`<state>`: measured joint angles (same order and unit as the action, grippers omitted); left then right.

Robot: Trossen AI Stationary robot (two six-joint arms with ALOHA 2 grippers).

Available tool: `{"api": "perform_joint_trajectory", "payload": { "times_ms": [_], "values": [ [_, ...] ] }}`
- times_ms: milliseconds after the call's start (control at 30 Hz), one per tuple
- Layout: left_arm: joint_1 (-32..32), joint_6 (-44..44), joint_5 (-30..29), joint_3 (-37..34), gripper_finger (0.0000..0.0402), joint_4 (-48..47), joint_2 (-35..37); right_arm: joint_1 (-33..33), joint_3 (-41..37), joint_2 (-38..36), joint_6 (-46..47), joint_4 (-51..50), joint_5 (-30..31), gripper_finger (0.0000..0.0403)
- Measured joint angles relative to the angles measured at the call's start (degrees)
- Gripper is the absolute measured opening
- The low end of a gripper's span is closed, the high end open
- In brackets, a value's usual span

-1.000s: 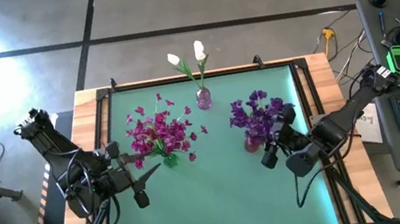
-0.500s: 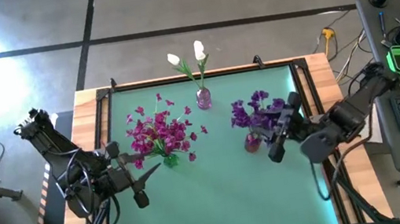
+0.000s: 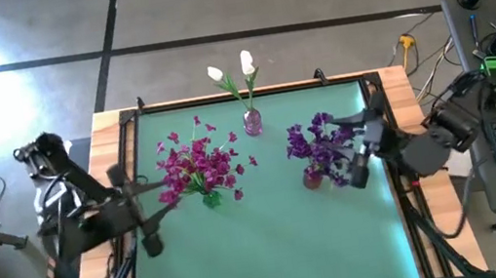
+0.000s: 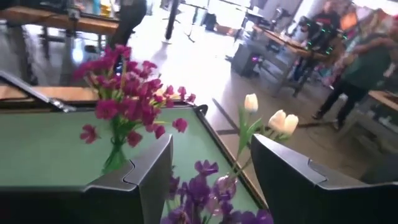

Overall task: Sort flowers into vase by color
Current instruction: Return to Home Position

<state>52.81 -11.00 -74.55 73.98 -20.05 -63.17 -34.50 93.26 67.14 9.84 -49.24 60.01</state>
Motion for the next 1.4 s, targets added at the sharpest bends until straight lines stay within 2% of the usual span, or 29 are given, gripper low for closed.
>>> {"api": "perform_joint_trajectory", "payload": {
  "times_ms": [67, 200, 333, 433, 500, 633, 733, 800, 1000, 1067, 1300, 1400],
  "values": [
    [3.7, 5.0, -1.1, 1.5, 0.0164, -7.7, 0.4, -1.5, -0.9, -1.7, -1.7, -0.8, -0.1, 0.0210],
    [14.2, 21.6, -6.2, 0.1, 0.0164, -19.4, 1.7, -5.7, -6.8, -6.8, 3.4, -4.4, 0.1, 0.0210],
    [22.8, 30.9, -10.3, -5.6, 0.0164, -21.8, 1.0, -9.7, -17.7, -11.9, 9.3, -4.1, 0.0, 0.0210],
    [25.4, 35.3, -15.4, -9.9, 0.0164, -22.0, 1.2, -10.4, -26.5, -15.1, 11.4, 0.4, 0.1, 0.0210],
    [25.4, 38.5, -11.9, -12.7, 0.0162, -22.9, 1.8, -10.4, -32.0, -17.3, 11.0, 5.3, -0.7, 0.0210],
    [25.3, 46.9, 3.8, -17.3, 0.0146, -21.9, 4.3, -10.4, -41.3, -22.5, 7.2, 17.4, -9.6, 0.0210],
    [26.1, 52.3, 12.8, -20.2, 0.0127, -19.7, 5.6, -10.7, -45.9, -26.9, 5.7, 22.2, -19.0, 0.0210],
    [26.3, 55.0, 16.4, -21.7, 0.0114, -18.5, 6.8, -10.8, -48.3, -29.8, 6.3, 23.6, -25.3, 0.0210],
    [26.3, 58.5, 18.2, -28.9, 0.0077, -16.5, 10.7, -10.8, -57.0, -39.0, 7.1, 26.7, -39.8, 0.0206],
    [26.3, 58.6, 18.1, -32.7, 0.0063, -14.1, 12.4, -10.8, -60.1, -42.7, 6.5, 28.7, -42.5, 0.0199],
    [26.3, 60.6, 18.3, -46.7, 0.0007, -2.2, 22.0, -10.8, -70.6, -56.4, 6.3, 32.0, -42.5, 0.0167],
    [26.2, 59.0, 18.5, -51.2, 0.0003, 3.3, 27.4, -10.8, -73.9, -61.9, 8.0, 34.2, -42.3, 0.0157]
  ]
}}
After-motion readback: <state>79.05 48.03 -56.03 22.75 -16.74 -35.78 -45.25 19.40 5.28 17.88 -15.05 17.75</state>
